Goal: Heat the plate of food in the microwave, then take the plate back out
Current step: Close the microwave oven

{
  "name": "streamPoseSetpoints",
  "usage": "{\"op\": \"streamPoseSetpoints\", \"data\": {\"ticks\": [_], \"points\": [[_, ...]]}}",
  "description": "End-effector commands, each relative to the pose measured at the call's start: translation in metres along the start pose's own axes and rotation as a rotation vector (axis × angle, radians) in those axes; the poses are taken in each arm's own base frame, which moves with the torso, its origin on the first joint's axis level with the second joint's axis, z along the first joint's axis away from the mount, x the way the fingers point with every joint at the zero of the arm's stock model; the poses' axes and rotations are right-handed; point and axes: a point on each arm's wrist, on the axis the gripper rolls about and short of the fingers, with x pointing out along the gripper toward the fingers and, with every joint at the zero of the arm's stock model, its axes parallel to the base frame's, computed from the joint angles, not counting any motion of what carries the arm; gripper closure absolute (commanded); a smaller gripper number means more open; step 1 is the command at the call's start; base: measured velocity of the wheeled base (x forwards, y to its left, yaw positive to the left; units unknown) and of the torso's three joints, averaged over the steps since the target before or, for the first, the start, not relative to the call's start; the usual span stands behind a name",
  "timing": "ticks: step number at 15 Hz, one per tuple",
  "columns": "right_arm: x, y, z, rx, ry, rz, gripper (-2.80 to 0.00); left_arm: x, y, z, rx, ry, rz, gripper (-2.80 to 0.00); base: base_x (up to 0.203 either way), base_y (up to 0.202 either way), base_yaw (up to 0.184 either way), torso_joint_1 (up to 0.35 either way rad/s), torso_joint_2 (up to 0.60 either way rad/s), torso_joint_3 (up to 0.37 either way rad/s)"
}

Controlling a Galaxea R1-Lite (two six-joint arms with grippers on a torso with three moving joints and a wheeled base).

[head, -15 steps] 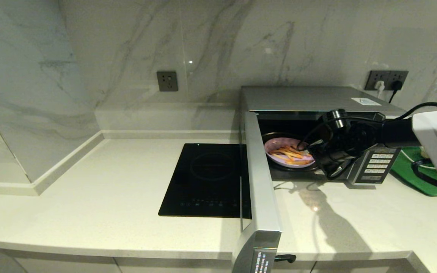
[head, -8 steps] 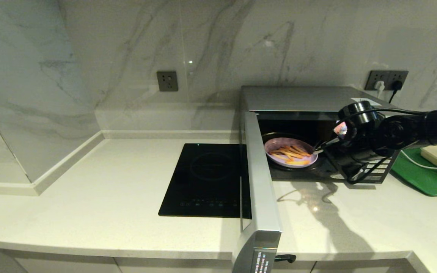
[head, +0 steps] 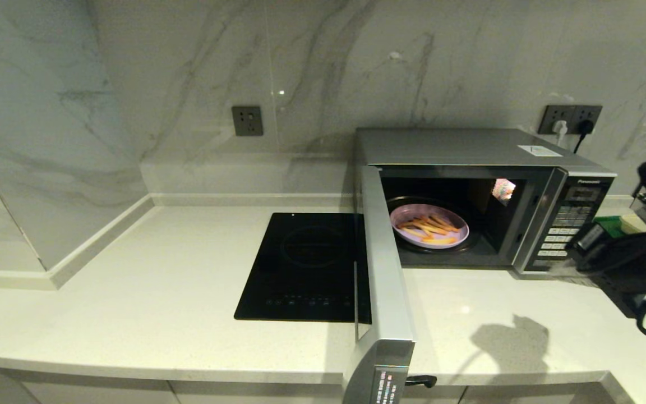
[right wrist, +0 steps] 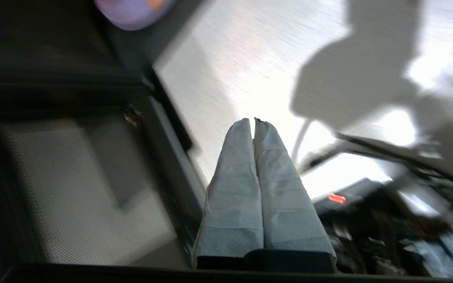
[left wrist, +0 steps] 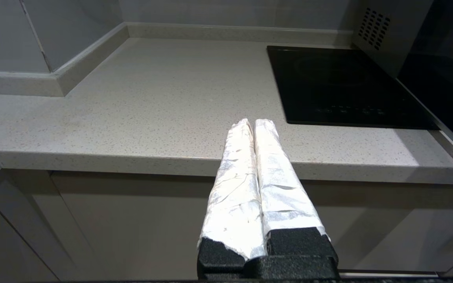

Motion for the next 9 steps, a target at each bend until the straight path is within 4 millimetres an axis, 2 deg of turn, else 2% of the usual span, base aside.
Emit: {"op": "streamPoseSetpoints", "data": {"ticks": [1, 3, 5, 6, 8, 9], "points": [[-0.053, -0.023, -0.012, -0.099, -0.031, -0.081, 0.00, 0.000, 0.000, 0.000, -0.001, -0.001, 0.001, 0.00, 0.000, 0.000, 0.000, 0.000, 0.00, 0.000], [-0.079, -0.014, -0.005, -0.167, -0.084, -0.099, 0.00, 0.000, 0.000, 0.000, -0.001, -0.001, 0.001, 0.00, 0.000, 0.000, 0.000, 0.000, 0.00, 0.000], [-0.115, 0.008, -0.001, -0.254, -0.083, -0.045, 0.00, 0.000, 0.000, 0.000, 0.000, -0.001, 0.001, 0.00, 0.000, 0.000, 0.000, 0.000, 0.00, 0.000], [-0.129, 0.021, -0.005, -0.316, -0.057, -0.009, 0.00, 0.000, 0.000, 0.000, 0.000, -0.001, 0.001, 0.00, 0.000, 0.000, 0.000, 0.000, 0.00, 0.000], [-0.142, 0.043, -0.025, -0.476, 0.028, 0.024, 0.00, 0.000, 0.000, 0.000, -0.001, -0.001, 0.001, 0.00, 0.000, 0.000, 0.000, 0.000, 0.00, 0.000], [-0.137, 0.054, -0.032, -0.534, 0.044, 0.004, 0.00, 0.000, 0.000, 0.000, 0.000, -0.001, 0.001, 0.00, 0.000, 0.000, 0.000, 0.000, 0.00, 0.000]]}}
